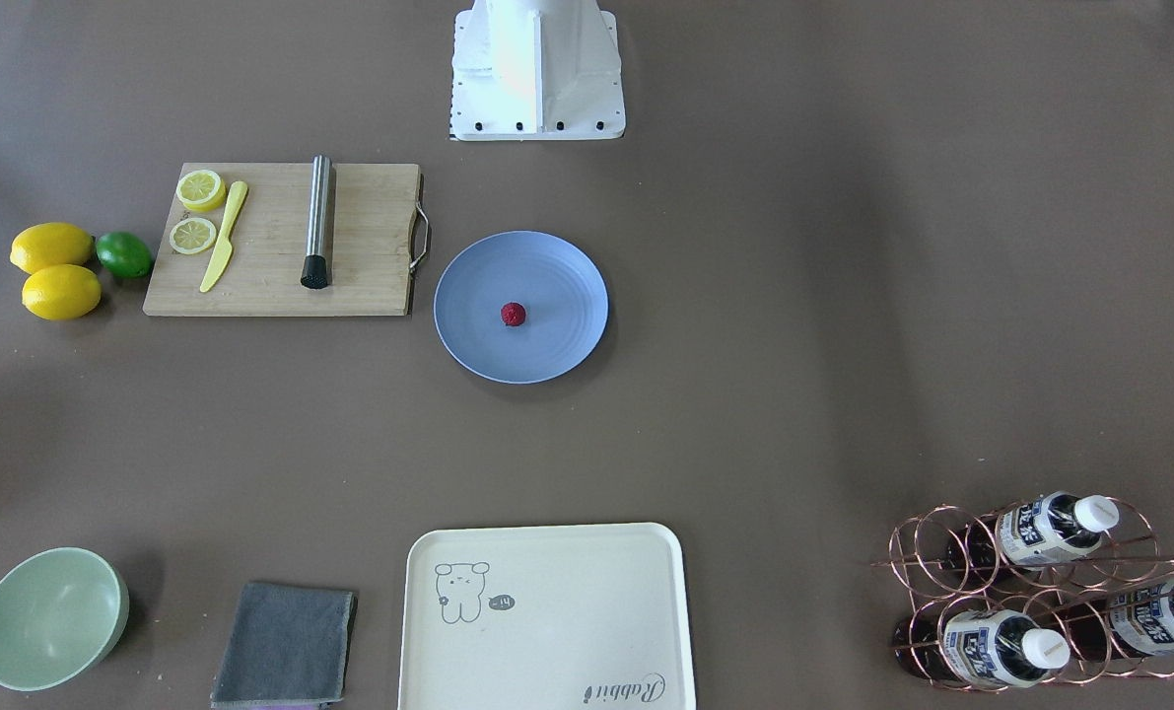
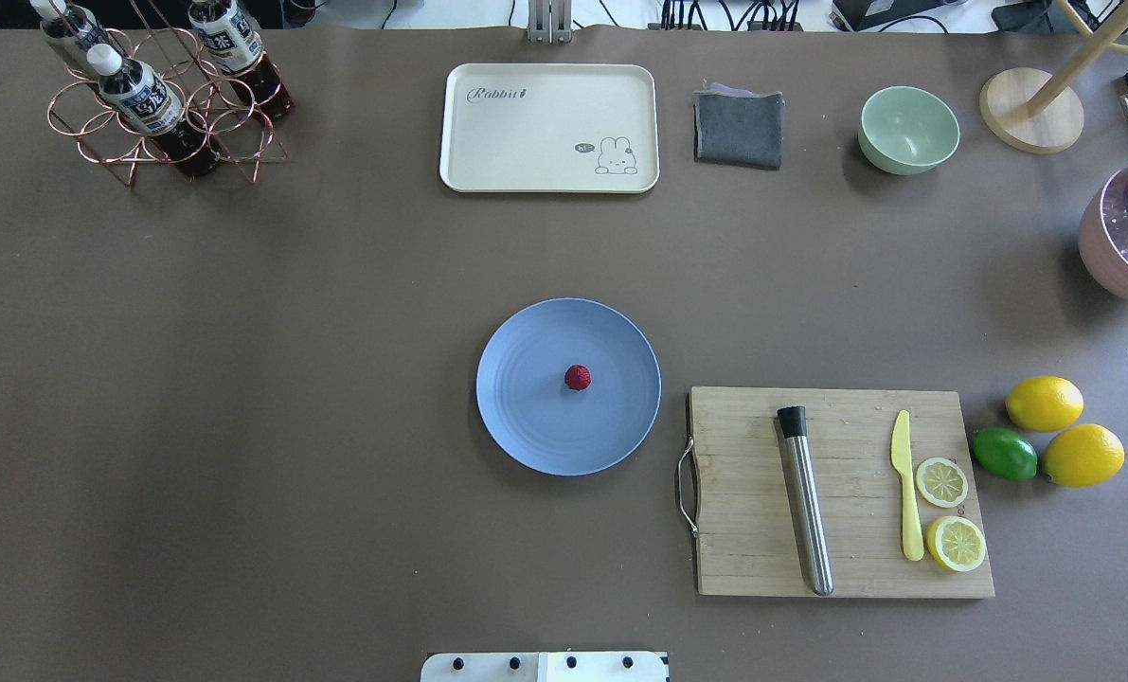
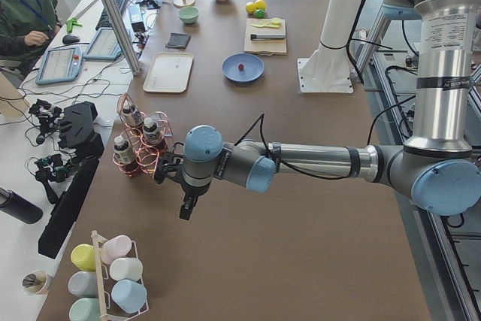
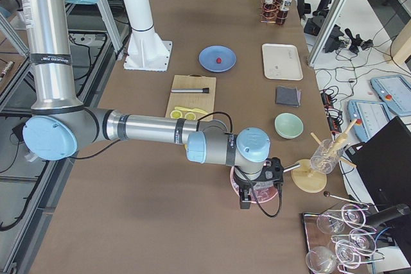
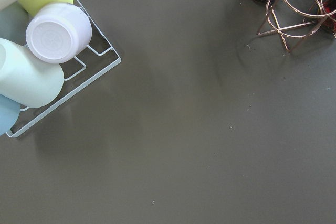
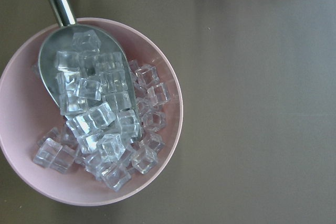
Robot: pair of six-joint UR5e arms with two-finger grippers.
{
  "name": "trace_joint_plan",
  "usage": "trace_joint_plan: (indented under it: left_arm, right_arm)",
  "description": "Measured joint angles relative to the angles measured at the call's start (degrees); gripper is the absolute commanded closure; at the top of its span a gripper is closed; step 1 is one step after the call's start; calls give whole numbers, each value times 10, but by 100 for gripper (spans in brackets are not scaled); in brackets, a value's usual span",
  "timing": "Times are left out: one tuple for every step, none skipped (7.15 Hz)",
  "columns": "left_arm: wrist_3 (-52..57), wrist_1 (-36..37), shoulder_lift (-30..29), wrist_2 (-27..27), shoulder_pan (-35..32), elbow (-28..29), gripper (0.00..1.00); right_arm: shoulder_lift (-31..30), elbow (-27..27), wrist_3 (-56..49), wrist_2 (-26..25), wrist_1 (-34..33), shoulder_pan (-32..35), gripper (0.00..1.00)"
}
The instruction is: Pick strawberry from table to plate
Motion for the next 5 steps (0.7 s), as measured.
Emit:
trace_joint_plan:
  left_arm:
    - [0, 0, 6, -1, 0, 1, 2]
    - [0, 0, 10, -1, 0, 1, 2]
    - [0, 0, 11, -1, 0, 1, 2]
    - [0, 0, 12, -1, 0, 1, 2]
    - [0, 0, 12, -1, -1, 1, 2]
  right_arm:
    - [-1, 2, -1, 7, 0, 4, 0]
    - [0, 4, -1, 12, 0, 6, 0]
    - [2, 5, 0, 15, 0, 7, 0]
    - [3, 5, 2, 15, 0, 7, 0]
    - [3, 6, 4, 14, 0, 7, 0]
